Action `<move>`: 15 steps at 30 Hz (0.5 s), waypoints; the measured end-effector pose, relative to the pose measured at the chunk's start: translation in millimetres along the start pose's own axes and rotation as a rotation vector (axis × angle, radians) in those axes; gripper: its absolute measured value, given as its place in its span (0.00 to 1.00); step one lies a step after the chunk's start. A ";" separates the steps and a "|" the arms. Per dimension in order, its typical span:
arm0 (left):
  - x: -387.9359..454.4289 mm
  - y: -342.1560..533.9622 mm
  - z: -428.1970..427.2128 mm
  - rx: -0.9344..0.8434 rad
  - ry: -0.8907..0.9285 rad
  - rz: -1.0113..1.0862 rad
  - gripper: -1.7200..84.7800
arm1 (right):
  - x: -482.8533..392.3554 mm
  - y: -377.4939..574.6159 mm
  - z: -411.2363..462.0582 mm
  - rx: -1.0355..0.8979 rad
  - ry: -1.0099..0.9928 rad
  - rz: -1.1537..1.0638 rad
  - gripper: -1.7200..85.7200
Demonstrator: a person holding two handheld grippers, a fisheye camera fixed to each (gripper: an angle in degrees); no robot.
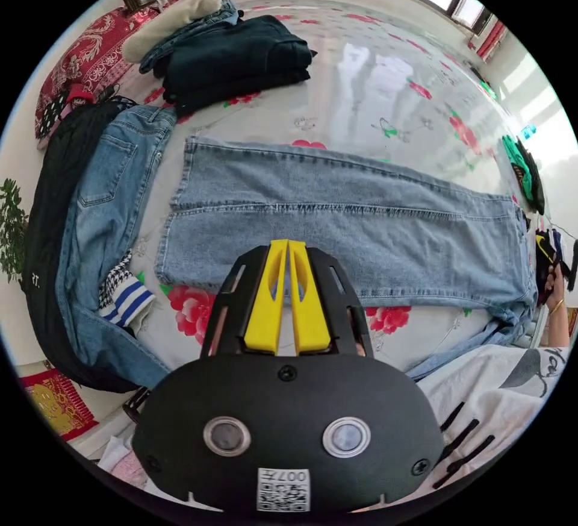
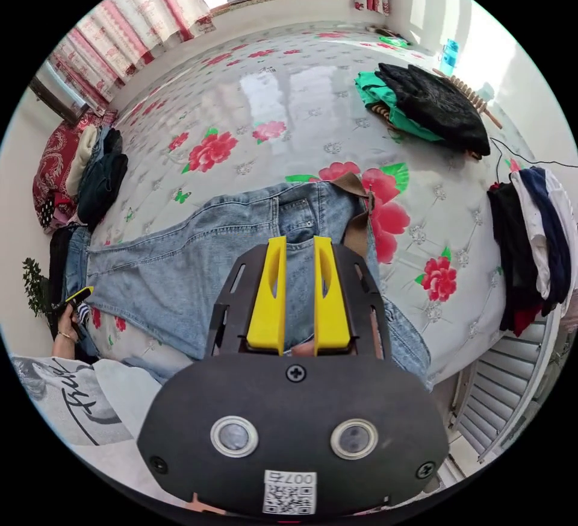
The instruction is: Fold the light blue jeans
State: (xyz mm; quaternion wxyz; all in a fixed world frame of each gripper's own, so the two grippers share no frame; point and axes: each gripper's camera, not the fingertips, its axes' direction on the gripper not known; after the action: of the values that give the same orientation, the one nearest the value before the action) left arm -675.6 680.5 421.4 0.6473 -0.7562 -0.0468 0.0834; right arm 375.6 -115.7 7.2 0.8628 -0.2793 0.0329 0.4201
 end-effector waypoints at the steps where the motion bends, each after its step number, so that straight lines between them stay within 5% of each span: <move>1: 15.4 4.8 4.3 0.012 -0.074 0.027 0.01 | -1.5 -7.0 9.3 -0.024 0.007 -0.013 0.08; 7: 38.8 -7.2 29.2 -0.050 -0.126 0.019 0.01 | -56.7 -36.2 83.9 -0.203 0.044 -0.205 0.10; 15: 66.2 -56.1 37.7 -0.097 -0.075 0.023 0.01 | -69.5 -81.6 90.9 -0.095 0.176 -0.309 0.10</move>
State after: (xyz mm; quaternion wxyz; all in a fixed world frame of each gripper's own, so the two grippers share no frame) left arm -615.5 737.8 466.9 0.6067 -0.7835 -0.0664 0.1166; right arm 375.3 -158.6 141.1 0.8967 -0.3573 0.0450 0.2575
